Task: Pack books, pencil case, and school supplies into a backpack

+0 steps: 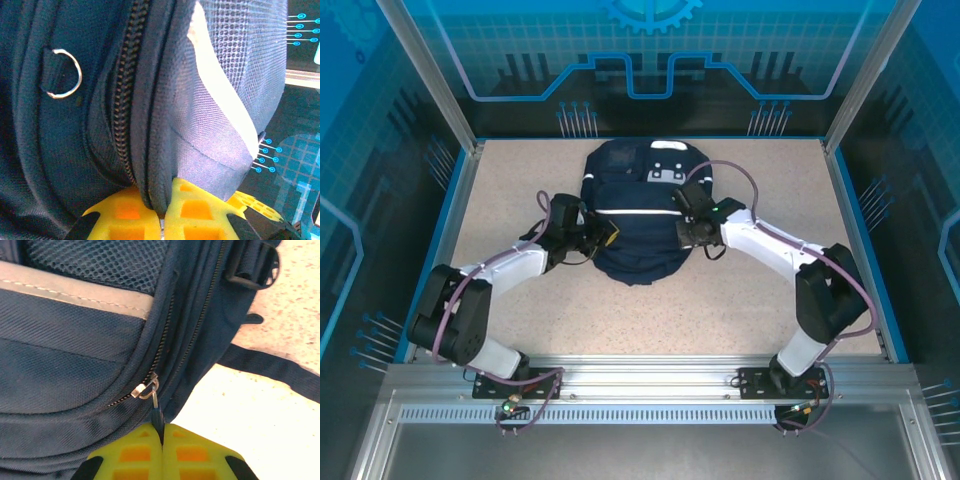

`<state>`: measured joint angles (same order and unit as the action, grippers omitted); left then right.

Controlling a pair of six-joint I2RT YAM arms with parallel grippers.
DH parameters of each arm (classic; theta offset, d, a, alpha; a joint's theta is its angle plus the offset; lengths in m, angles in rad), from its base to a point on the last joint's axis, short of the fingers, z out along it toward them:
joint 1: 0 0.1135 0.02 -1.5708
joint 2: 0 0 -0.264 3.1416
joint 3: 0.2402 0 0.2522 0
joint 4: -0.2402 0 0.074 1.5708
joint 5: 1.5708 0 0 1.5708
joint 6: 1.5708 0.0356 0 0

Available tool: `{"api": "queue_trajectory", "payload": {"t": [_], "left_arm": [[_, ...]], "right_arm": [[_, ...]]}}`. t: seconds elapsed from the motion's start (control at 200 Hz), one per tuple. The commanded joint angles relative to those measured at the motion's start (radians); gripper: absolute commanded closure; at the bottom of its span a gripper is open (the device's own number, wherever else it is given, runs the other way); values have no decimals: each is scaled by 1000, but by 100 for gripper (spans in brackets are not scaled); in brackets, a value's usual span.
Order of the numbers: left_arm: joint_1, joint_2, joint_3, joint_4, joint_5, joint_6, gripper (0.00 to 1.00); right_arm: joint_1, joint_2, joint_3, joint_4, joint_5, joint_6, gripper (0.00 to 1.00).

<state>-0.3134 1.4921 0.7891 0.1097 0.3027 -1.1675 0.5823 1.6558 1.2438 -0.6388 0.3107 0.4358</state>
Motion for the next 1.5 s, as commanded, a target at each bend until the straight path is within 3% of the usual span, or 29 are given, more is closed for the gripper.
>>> {"api": "queue_trajectory", "payload": {"t": [0.0, 0.105, 0.275, 0.38, 0.56, 0.725, 0.85, 0.89, 0.985, 1.071, 1.171, 1.311, 1.496], "left_arm": [[71, -59, -30, -86, -54, 74, 100], [118, -92, -37, -129, -47, 112, 100], [191, -135, -37, -217, -5, 199, 100], [226, -114, -9, -294, 71, 292, 100], [240, -92, 32, -419, 96, 430, 100], [243, -80, 51, -433, 121, 521, 100], [244, -69, 78, -440, 134, 549, 100], [243, -69, 88, -439, 143, 544, 92], [243, -85, 115, -434, 156, 526, 66], [244, -115, 149, -442, 145, 511, 44], [256, -152, 194, -468, 100, 501, 27], [303, -218, 220, -493, -28, 502, 10], [336, -363, 133, -424, -310, 597, 1]], "right_arm": [[-16, -49, -22, 1, -90, -92, 100], [11, -71, -42, 38, -168, -146, 100], [10, -30, 5, 0, -55, -160, 100], [-14, 33, 74, 12, -72, -207, 100], [-54, 130, 212, -25, -87, -224, 100], [-74, 187, 294, -69, -99, -177, 100], [-107, 219, 343, -130, -298, -117, 100], [-111, 205, 331, -119, -341, -101, 100], [-112, 135, 278, -76, -412, -79, 81], [-113, 38, 223, -34, -397, -57, 52], [-122, -75, 188, -42, -291, -47, 29], [-144, -250, 91, -27, -41, -35, 1], [-257, -506, -141, 103, 180, -11, 0]]}}
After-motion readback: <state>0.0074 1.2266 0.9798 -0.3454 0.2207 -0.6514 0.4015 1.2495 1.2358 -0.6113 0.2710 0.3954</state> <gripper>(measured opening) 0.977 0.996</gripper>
